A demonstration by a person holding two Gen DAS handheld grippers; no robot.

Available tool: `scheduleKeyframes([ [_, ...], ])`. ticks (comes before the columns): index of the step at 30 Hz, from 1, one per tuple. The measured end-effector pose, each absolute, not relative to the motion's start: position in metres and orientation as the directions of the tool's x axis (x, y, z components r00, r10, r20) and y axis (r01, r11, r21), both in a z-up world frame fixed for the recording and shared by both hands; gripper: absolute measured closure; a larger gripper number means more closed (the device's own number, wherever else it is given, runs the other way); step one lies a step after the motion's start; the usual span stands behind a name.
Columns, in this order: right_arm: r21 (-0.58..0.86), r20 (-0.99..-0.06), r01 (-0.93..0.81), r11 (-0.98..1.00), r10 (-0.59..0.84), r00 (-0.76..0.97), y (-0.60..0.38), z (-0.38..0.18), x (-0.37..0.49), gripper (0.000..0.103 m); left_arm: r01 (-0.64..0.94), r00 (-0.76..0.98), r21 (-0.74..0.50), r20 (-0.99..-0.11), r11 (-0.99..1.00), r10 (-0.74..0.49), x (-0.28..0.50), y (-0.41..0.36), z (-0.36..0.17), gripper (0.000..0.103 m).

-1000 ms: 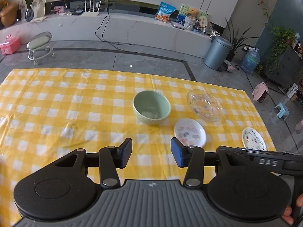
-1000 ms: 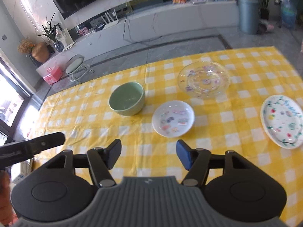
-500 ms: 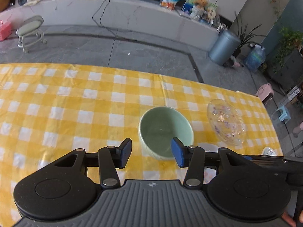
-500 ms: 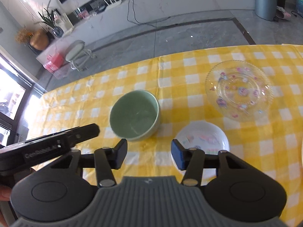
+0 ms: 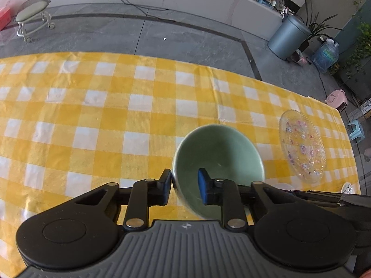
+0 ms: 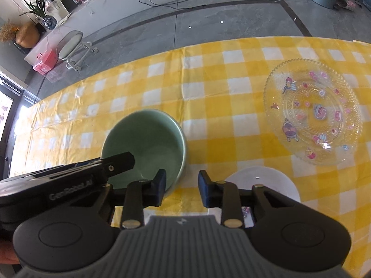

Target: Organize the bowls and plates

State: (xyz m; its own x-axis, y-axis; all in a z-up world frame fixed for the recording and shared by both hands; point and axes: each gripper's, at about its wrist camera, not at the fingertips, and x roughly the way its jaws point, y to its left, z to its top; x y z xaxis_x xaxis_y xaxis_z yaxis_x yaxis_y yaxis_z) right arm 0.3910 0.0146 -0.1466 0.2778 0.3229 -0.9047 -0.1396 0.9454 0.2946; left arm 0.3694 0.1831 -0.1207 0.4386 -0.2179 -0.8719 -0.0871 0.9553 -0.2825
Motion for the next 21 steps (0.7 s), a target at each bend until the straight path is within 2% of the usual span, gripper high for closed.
scheduleKeyframes([
  [3, 0.299, -0.905, -0.140, 0.944, 0.327, 0.272, 0.016, -0.148, 0.393, 0.083, -0.094, 0.437, -0.274, -0.875, 0.957, -0.207, 0.370, 0.184, -0.123, 0.084],
  [5, 0.307, -0.904, -0.142, 0.941, 0.335, 0.267, 0.017, -0.148, 0.394, 0.086, -0.099, 0.437, -0.266, -0.877, 0.959, -0.199, 0.371, 0.185, -0.123, 0.091],
  [14, 0.308, -0.913, -0.105, 0.946, 0.325, 0.247, 0.017, -0.146, 0.389, 0.089, -0.103, 0.443, -0.255, -0.877, 0.962, -0.185, 0.358, 0.182, -0.117, 0.092],
  [21, 0.339, -0.908, -0.109, 0.934, 0.356, 0.220, 0.010, -0.126, 0.364, 0.089, -0.118, 0.445, -0.242, -0.880, 0.963, -0.166, 0.330, 0.179, -0.088, 0.092],
])
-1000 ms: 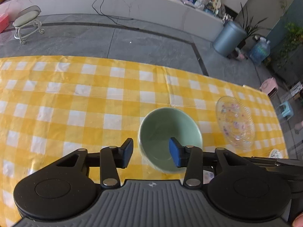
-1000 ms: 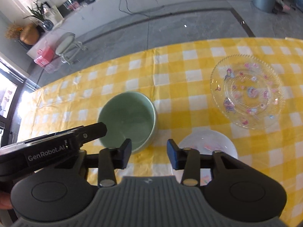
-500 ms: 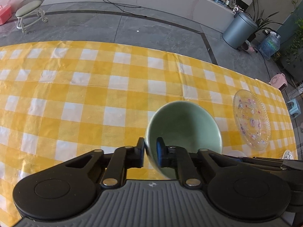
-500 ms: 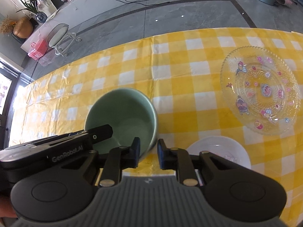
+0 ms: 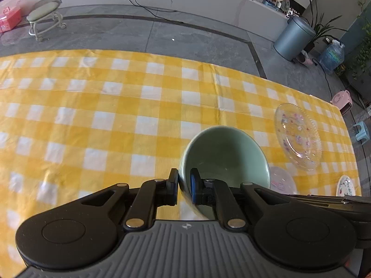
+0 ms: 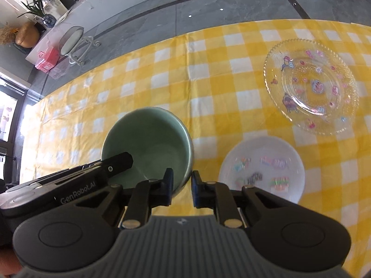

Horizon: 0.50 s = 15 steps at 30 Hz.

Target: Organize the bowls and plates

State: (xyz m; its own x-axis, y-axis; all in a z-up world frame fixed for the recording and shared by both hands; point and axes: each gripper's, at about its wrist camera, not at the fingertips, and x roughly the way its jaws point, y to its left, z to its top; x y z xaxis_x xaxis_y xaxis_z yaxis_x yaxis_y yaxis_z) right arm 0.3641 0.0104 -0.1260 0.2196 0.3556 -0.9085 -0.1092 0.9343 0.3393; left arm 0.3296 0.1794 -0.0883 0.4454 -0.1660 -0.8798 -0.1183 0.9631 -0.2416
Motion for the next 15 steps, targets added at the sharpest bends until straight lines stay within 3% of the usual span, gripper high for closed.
scheduleKeyframes([
  [15, 0.356, -0.881, -0.194, 0.914, 0.397, 0.259, -0.020, -0.019, 0.245, 0.090, -0.134, 0.498, -0.188, -0.861, 0.973, -0.098, 0.215, 0.143, 0.012, 0.092],
])
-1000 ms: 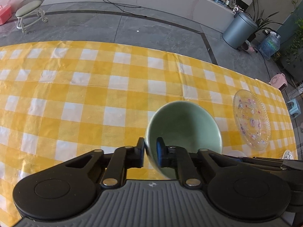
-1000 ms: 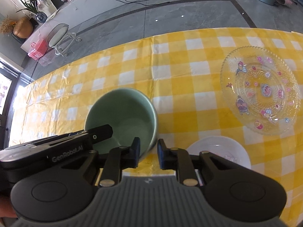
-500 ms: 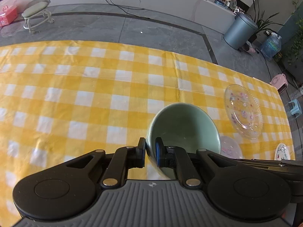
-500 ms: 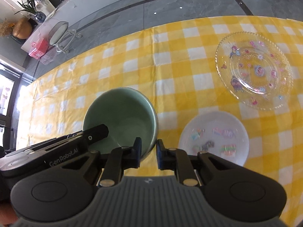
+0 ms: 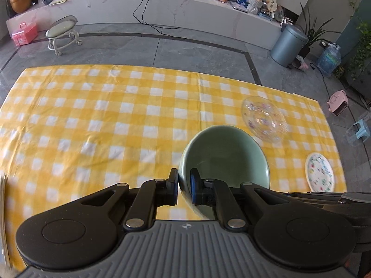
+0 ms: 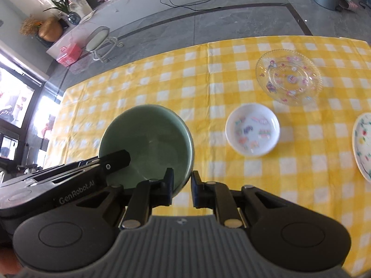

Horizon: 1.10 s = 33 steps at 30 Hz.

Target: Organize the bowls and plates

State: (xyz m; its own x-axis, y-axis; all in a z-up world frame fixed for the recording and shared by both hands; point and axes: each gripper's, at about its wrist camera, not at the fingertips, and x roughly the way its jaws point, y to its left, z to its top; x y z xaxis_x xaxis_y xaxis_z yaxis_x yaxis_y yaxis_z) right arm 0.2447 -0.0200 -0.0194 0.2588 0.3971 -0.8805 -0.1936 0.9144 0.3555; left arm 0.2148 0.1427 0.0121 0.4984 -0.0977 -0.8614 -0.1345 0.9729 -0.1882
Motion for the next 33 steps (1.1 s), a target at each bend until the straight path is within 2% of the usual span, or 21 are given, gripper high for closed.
scheduleKeyframes([
  [12, 0.337, -0.883, -0.240, 0.910, 0.394, 0.255, -0.041, 0.013, 0.147, 0.090, -0.172, 0.499, -0.224, -0.859, 0.959, -0.111, 0.127, 0.129, 0.025, 0.092],
  [21, 0.332, -0.897, -0.246, 0.911, 0.386, 0.217, -0.051, -0.006, 0.118, 0.090, -0.186, 0.466, -0.238, -0.875, 0.953, -0.127, 0.099, 0.124, 0.005, 0.092],
  [33, 0.307, -0.926, -0.240, 0.921, 0.347, 0.145, -0.047, -0.052, 0.132, 0.090, -0.220, 0.366, -0.275, -0.912, 0.936, -0.182, 0.115, 0.133, -0.043, 0.092],
])
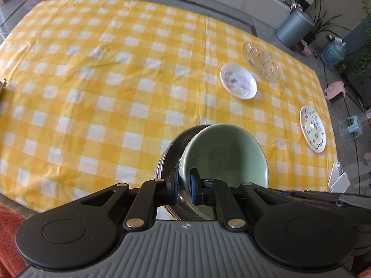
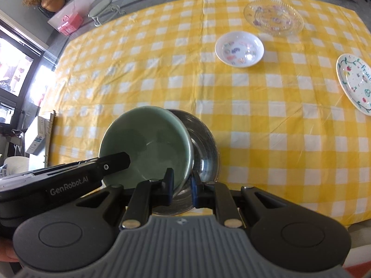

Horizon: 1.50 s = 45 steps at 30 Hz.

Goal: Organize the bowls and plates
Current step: 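Lower the green bowl into the steel bowl stack and open both grippers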

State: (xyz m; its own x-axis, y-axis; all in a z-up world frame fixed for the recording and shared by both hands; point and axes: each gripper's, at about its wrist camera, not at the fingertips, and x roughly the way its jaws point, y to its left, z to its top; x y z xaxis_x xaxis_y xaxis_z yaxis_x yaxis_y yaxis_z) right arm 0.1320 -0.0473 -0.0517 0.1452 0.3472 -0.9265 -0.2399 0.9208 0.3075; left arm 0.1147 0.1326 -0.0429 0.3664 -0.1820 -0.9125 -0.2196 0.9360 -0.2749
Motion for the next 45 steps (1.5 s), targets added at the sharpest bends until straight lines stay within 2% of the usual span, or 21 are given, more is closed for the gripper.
scheduleKeyframes([
  [15, 0.255, -0.948, -0.267, 0.929, 0.295, 0.120, -0.040, -0.082, 0.142, 0.091, -0.116, 0.314, -0.128, -0.945, 0.985, -0.086, 0.128, 0.109, -0.058, 0.092],
  [34, 0.335, -0.933, -0.189, 0.923, 0.353, 0.073, -0.051, -0.085, 0.152, 0.089, -0.193, 0.207, -0.116, -0.975, 0.974, -0.075, 0.139, 0.110, -0.064, 0.087],
  [38, 0.362, -0.924, -0.174, 0.916, 0.377, 0.059, -0.053, -0.082, 0.155, 0.080, -0.200, 0.213, -0.129, -0.973, 0.971, -0.085, 0.140, 0.110, -0.058, 0.081],
  [45, 0.374, -0.915, -0.185, 0.909, 0.394, 0.085, -0.059, -0.063, 0.155, 0.063, -0.175, 0.246, -0.101, -0.968, 0.979, -0.056, 0.138, 0.107, -0.045, 0.078],
])
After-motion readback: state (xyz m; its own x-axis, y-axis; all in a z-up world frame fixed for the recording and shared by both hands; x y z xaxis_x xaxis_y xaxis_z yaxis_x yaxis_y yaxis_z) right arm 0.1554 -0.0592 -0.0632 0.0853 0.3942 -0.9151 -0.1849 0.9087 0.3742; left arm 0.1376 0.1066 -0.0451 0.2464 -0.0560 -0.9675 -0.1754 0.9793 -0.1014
